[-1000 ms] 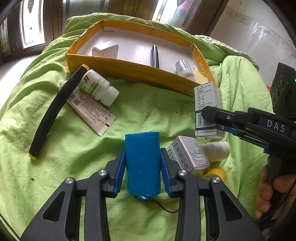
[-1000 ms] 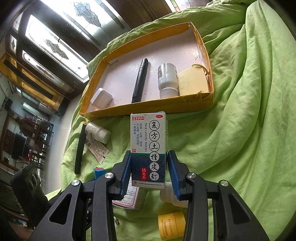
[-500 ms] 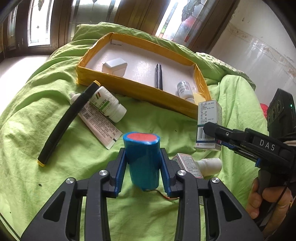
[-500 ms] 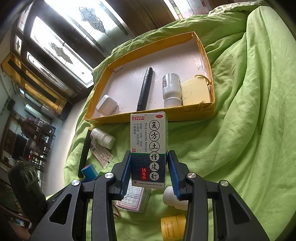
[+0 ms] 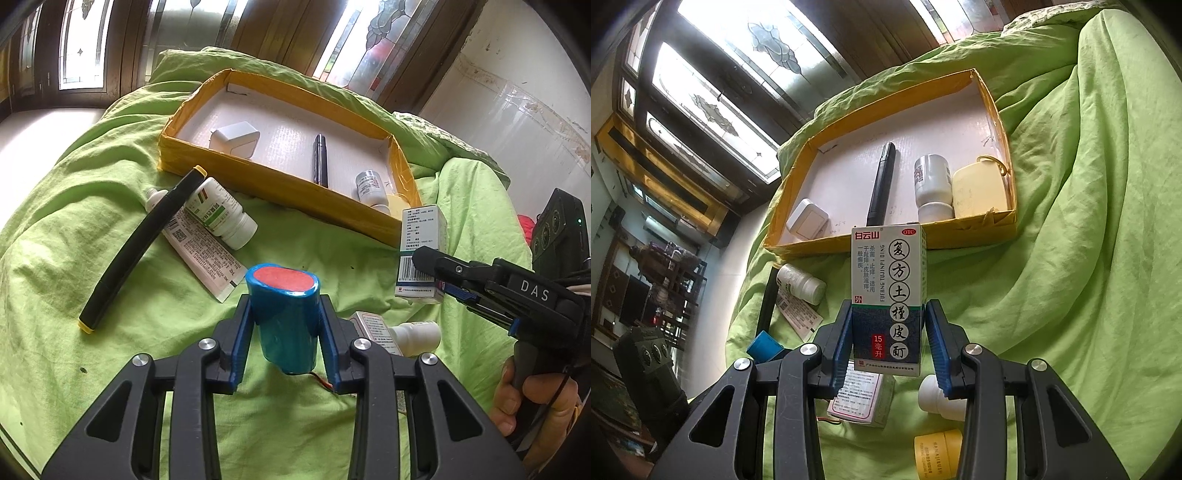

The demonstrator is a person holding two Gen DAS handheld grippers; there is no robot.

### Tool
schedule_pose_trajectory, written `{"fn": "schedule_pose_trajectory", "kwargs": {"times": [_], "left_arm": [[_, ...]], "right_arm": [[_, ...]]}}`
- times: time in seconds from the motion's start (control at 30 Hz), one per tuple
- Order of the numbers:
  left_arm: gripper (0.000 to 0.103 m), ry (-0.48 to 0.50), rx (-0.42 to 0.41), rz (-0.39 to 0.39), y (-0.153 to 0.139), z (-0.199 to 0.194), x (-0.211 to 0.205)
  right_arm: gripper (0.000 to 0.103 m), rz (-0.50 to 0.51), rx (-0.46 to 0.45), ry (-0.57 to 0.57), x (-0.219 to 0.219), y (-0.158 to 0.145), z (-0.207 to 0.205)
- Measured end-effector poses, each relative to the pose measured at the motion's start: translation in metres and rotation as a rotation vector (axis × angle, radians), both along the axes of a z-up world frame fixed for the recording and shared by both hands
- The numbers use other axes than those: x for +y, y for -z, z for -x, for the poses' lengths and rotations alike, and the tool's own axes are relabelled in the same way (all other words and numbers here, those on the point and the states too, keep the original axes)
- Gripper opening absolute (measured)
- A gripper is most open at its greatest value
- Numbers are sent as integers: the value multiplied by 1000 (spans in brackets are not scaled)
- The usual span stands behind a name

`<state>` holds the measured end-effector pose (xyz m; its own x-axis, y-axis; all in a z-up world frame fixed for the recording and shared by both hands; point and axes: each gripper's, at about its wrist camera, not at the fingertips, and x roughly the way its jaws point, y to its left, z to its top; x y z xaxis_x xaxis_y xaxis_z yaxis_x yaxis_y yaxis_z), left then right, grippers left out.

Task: Organize rigid objects
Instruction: 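Grasp the white-and-blue medicine box with the right tool while the left tool holds the battery, then carry the battery and medicine box into the tray with both tools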

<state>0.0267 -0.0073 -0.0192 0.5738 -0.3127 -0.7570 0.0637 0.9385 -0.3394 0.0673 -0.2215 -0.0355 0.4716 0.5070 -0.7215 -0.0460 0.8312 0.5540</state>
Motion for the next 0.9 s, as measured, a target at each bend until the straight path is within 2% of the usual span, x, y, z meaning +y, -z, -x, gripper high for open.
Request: {"fn": "schedule_pose_trajectory", "kwargs": {"times": [0.33, 0.77, 0.9], "left_arm": [[31, 0, -2, 3, -4, 0, 0], [31, 33, -73, 32, -39, -13, -10], [31, 41, -90, 33, -47, -24, -11]], "right_arm": [[34, -22, -18, 23, -6, -6, 0], [34, -47, -77, 87, -24, -30, -2], [34, -60, -60, 106, -29, -33, -7]]}}
